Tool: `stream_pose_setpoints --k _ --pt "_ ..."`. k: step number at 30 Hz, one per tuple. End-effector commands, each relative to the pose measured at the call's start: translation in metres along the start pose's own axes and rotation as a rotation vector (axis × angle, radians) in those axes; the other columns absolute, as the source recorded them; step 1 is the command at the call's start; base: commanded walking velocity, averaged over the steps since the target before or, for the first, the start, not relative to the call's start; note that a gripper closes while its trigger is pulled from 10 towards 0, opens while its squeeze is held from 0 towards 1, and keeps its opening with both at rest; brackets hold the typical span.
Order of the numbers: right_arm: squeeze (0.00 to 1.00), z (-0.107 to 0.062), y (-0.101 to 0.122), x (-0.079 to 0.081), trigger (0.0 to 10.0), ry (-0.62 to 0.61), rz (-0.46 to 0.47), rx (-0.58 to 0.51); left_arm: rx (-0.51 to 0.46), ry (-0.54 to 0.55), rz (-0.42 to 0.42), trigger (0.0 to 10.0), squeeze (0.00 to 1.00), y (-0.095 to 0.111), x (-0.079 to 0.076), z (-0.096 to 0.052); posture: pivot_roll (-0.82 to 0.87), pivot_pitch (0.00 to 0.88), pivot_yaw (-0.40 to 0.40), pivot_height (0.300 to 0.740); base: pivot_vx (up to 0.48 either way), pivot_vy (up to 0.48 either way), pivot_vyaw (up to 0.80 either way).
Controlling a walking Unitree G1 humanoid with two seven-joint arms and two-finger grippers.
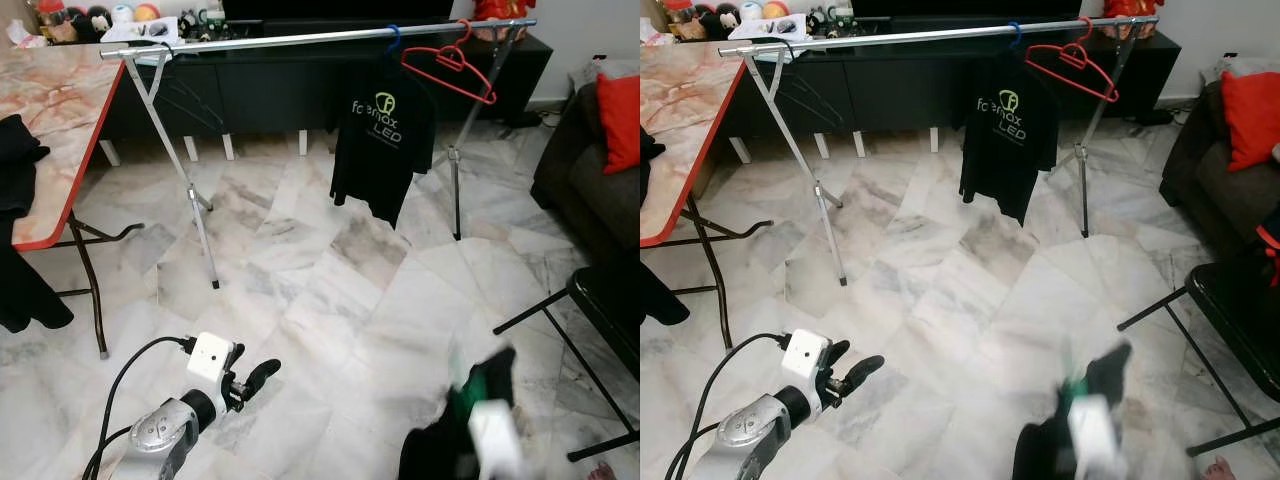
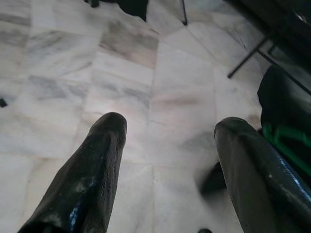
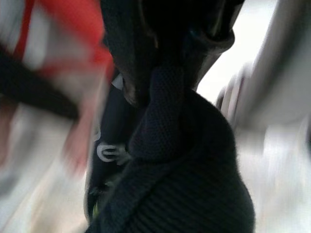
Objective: Hang hanger
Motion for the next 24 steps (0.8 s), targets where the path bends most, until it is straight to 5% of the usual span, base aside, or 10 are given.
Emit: stream_pose_setpoints --k 1,6,12,13,15,17,18,19,20,24 --pt "0.00 0.000 0.008 -0.005 0.0 -0.013 0.011 -0.020 0.010 -0.022 0.026 10.0 0.00 -0.002 -0.003 -0.004 0.00 0.172 -0.020 0.721 0.000 0.000 0.00" --pt "0.00 -0.001 0.018 0.007 0.0 0.059 -0.059 -0.030 0.017 -0.035 0.027 10.0 0.00 -0.003 -0.005 -0.004 0.00 0.168 -0.015 0.721 0.000 0.000 0.00" --pt "0.00 -0.007 0.072 0.005 0.0 0.077 -0.266 -0.141 0.021 -0.024 0.025 10.0 0.00 -0.003 -0.004 -0.003 0.00 0.164 -0.015 0.721 0.000 0.000 0.00" --pt "0.00 -0.013 0.101 0.004 0.0 0.082 -0.375 -0.205 0.026 -0.025 0.023 10.0 0.00 -0.005 -0.005 -0.003 0.00 0.157 -0.015 0.721 0.000 0.000 0.00" --pt "0.00 -0.016 0.111 0.004 0.0 0.087 -0.409 -0.227 0.029 -0.026 0.022 10.0 0.00 -0.005 -0.005 -0.003 0.00 0.154 -0.015 0.721 0.000 0.000 0.00" --pt "0.00 -0.027 0.142 0.015 0.0 0.155 -0.536 -0.300 0.059 -0.019 0.018 10.0 0.00 -0.011 -0.005 -0.003 0.00 0.147 -0.017 0.721 0.000 0.000 0.00" --pt "0.00 -0.037 0.158 0.028 0.0 0.230 -0.713 -0.341 0.075 -0.034 0.040 10.0 0.00 -0.013 -0.007 -0.002 0.00 0.146 -0.019 0.721 0.000 0.000 0.00" --pt "0.00 -0.037 0.158 0.028 0.0 0.230 -0.713 -0.341 0.075 -0.034 0.040 10.0 0.00 -0.013 -0.007 -0.002 0.00 0.146 -0.019 0.721 0.000 0.000 0.00" --pt "0.00 -0.050 0.179 0.034 0.0 0.266 -0.875 -0.377 0.090 -0.068 0.083 10.0 0.00 -0.015 -0.011 -0.003 -0.01 0.146 -0.020 0.721 0.000 0.000 0.00" --pt "0.00 -0.080 0.226 0.037 0.0 0.303 -0.982 -0.456 0.139 -0.148 0.183 10.0 0.00 -0.023 -0.019 -0.005 -0.01 0.142 -0.026 0.721 0.000 0.000 0.00"
Point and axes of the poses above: a point about 5 cm out from each wrist's last joint towards the gripper, its own z axis pointing out of the wrist towards the gripper, its own y axis along the axis of the wrist's last joint, x = y × z, the point moved 6 cm from there along z, pointing out of the wrist towards the gripper, and after that the axes turned 6 degrees about z, right-handed, at the moved point
